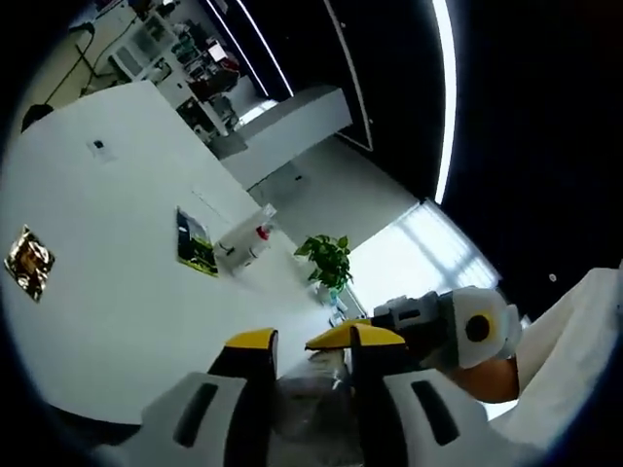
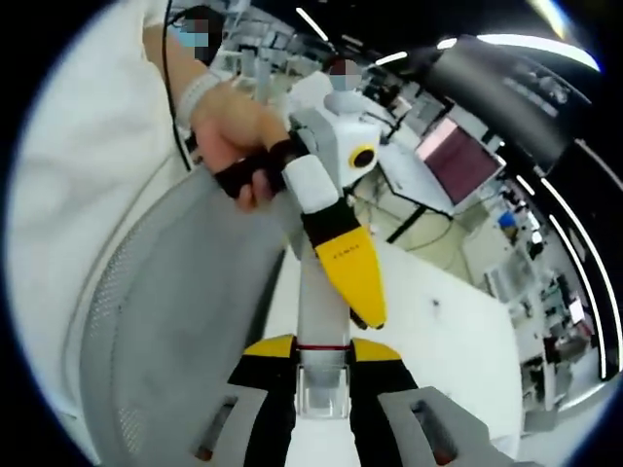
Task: Arrange the skincare products in the storage area until every visible bottle or jar stands upright without overlapping.
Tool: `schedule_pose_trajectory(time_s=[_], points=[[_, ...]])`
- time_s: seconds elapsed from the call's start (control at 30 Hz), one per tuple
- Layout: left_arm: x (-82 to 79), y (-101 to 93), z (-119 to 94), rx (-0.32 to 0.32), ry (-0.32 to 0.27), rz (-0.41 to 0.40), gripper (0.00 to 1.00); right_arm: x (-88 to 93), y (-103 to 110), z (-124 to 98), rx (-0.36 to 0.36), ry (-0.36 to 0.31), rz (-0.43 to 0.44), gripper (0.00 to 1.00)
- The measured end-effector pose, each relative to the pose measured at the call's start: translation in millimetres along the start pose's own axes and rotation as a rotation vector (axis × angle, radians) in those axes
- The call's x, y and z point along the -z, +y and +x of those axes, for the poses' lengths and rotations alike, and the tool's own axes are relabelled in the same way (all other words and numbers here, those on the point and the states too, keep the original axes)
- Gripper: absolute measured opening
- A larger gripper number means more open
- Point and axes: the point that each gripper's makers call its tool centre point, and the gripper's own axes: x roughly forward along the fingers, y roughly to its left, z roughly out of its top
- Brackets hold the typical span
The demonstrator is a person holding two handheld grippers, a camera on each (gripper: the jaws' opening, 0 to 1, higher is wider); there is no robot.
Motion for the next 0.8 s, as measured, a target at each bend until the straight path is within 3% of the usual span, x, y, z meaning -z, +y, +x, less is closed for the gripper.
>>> schedule_pose_trajectory(time_s=[0.2, 0.3, 0.6, 0.8], points=[[6.5, -0.9, 1.7, 0.028, 0.041, -0.079, 0.22, -3.7, -5.7, 2.7, -0.026, 0.000, -0.025, 0.14], [3.8, -3.6, -0.6, 0.051, 0.033, -0.157, 0.21, -5.5, -9.0, 3.8, -0.041, -0.008, -0.033, 0.14], [4.3, 6.0, -0.7, 0.033, 0.036, -0.195, 0.21, -2.8, -8.1, 11.4, -0.081, -0.005, -0.032, 0.14], [12.6, 13.2, 4.0, 0.012, 0.072, -0.260, 0.21, 5.4, -5.0, 13.9, -0.084, 0.007, 0.014, 0.15]])
